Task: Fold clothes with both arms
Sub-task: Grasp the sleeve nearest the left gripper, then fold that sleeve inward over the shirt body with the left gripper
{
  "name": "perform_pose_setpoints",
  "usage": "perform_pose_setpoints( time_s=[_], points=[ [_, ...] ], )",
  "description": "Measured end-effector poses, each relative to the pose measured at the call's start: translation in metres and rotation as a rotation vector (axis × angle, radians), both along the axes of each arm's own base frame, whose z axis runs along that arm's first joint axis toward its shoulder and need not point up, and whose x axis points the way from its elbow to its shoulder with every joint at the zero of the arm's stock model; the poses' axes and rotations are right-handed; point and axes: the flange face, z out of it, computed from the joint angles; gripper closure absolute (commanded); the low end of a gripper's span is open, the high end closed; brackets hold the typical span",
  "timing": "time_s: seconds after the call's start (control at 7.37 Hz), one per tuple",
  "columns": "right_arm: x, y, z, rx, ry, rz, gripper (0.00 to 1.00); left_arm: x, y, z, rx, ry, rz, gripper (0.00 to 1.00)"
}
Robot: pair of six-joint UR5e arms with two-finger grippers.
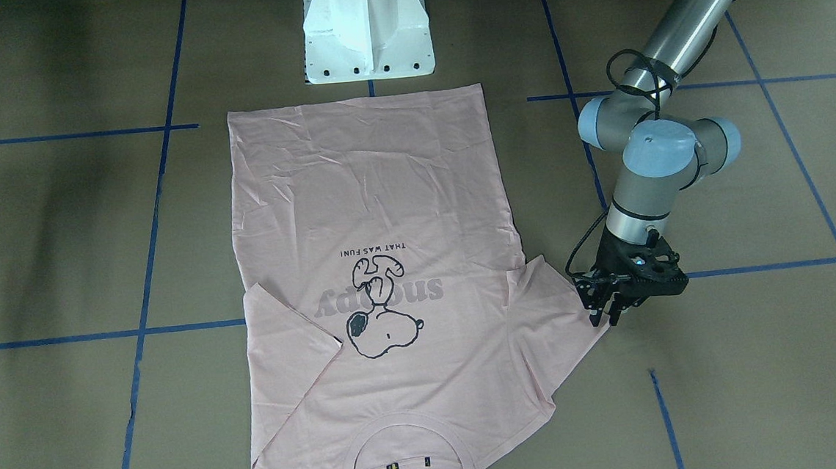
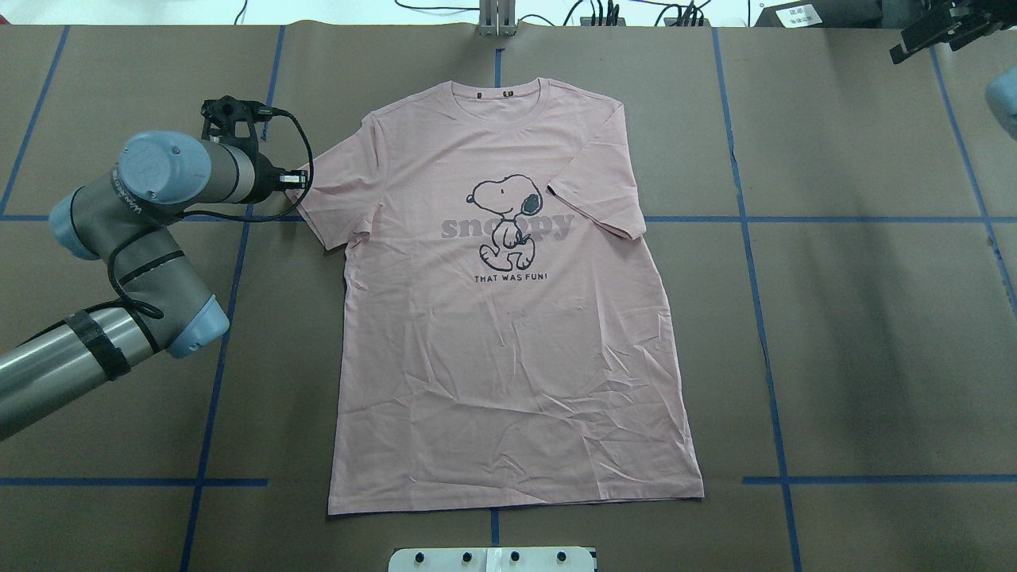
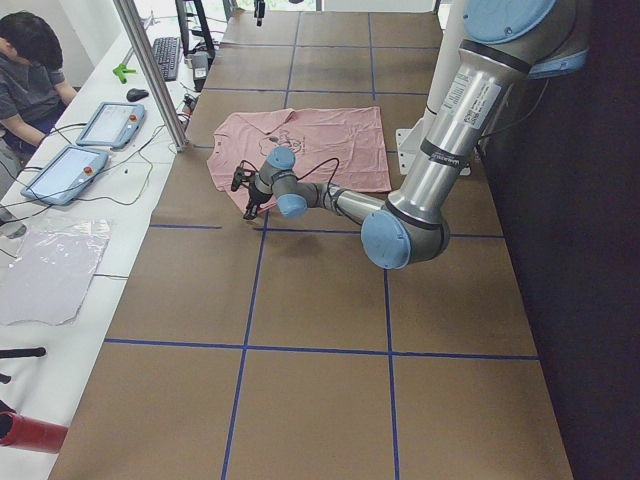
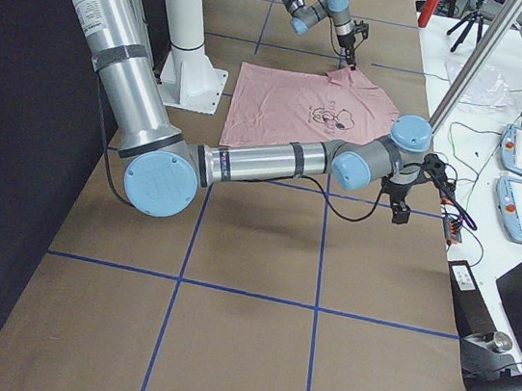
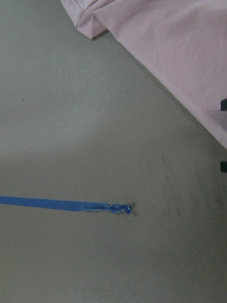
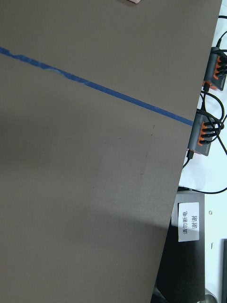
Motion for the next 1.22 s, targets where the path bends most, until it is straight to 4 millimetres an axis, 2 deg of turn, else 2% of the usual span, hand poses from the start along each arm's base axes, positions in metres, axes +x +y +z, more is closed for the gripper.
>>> perform_pose_setpoints(
  time_s=[0.27,0.54,0.81,1.22],
  points=[
    [0.0,0.001,0.002,-0.003,0.001,0.0,0.0,0.001,0.001,-0.001,0.007,-0.004,0.006,1.0],
    [0.0,0.001,0.003,-0.005,0.001,0.001,0.0,-0.002,0.003,-0.019,0.043,0.0,0.024,1.0],
    [0.0,0.002,0.004,-0.006,0.001,0.001,0.0,-0.002,0.003,-0.064,0.041,-0.008,0.033,1.0],
    [0.0,0.002,0.005,-0.008,0.0,0.002,0.0,0.022,-0.011,-0.162,-0.074,-0.077,0.015,1.0]
  ],
)
